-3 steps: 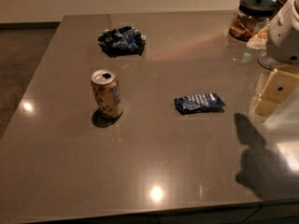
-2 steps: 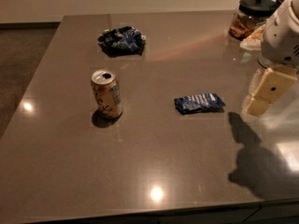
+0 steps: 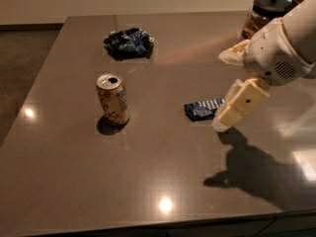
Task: Knock orange can over
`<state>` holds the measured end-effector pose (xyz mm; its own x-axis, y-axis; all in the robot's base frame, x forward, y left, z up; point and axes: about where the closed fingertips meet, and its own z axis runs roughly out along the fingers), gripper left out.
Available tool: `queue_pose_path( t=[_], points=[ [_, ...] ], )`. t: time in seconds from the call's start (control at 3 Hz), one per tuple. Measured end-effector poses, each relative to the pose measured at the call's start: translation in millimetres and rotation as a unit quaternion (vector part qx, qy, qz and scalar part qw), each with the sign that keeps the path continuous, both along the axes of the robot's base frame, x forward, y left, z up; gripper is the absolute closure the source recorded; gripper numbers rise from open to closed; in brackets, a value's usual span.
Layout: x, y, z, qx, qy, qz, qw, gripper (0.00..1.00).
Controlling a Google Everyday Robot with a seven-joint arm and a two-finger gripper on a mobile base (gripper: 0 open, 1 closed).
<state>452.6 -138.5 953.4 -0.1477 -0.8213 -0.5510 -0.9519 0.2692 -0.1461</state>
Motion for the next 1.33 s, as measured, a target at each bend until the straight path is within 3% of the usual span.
queue_pose_path(
  t=[0.33, 0.67, 1.33],
  points=[
    [11, 44, -9, 0.084, -0.008, 0.012, 0.9963, 0.0],
    [23, 85, -23, 0.137, -0.005, 0.029, 0.9902, 0.0],
    [41, 156, -49, 0.194, -0.004, 0.062, 0.9789, 0.0]
  ],
)
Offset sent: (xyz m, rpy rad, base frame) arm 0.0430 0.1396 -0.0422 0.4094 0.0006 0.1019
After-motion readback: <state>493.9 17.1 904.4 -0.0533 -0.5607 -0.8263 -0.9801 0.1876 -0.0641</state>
